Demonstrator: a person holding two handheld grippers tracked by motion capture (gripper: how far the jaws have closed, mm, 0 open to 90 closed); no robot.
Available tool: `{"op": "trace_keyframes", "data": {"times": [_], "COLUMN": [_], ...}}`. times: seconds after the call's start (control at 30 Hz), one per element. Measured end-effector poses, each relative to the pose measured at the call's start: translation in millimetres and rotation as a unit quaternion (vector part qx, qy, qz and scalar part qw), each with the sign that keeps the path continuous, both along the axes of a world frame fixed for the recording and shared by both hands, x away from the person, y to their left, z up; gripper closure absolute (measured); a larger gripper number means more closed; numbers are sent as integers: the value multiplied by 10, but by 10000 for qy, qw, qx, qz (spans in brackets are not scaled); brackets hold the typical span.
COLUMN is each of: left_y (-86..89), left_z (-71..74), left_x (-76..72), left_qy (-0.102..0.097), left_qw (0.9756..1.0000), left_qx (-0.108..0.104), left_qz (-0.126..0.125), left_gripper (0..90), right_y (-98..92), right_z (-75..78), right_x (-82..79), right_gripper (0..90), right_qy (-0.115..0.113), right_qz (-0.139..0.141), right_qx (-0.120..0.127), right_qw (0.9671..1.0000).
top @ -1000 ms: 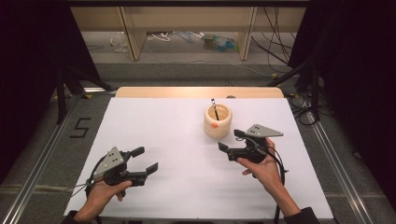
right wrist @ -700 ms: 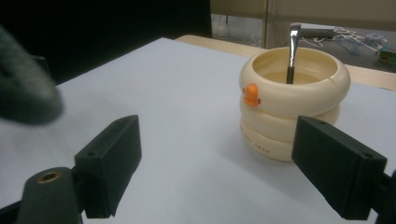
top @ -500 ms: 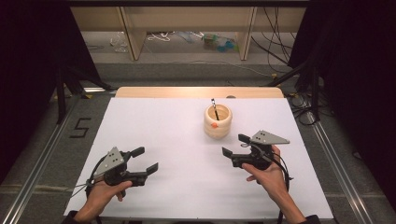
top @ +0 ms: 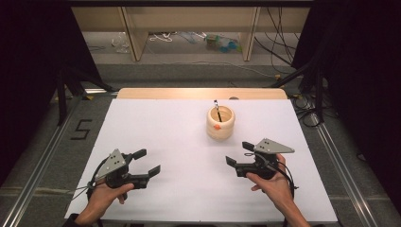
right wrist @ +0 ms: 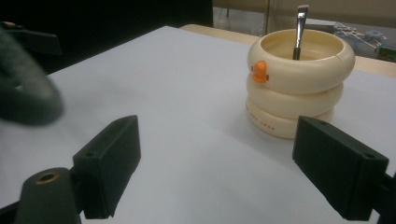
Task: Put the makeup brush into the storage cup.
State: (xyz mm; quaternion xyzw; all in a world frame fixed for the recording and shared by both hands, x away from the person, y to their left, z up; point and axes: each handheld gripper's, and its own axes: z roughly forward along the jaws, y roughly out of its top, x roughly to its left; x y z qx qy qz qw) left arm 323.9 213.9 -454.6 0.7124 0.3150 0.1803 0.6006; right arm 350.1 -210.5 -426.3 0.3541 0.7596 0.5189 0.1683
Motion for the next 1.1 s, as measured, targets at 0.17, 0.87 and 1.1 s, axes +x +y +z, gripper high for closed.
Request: {"op": "trace_keyframes", "data": {"times": [0.17, 0.87, 1.1], "left_y": [-1, 0, -1], "left_z": [0, 0, 0], "left_x": [1, -7, -5], "left_qy": [-5, 22, 23], "left_qw": [10000, 10000, 10000], "left_qx": [-2, 48, 51], "left_qz": [-7, 34, 31], "left_gripper": [178, 178, 178], "right_y": [-14, -109, -125], "right_z": [-25, -63, -76], "right_x": [-37, -166, -218], "right_gripper": [164, 164, 165], "right_qy": [9, 3, 51], "right_qz": [23, -25, -90], "right_qx": [70, 37, 0], "right_qw": [10000, 10000, 9999]}}
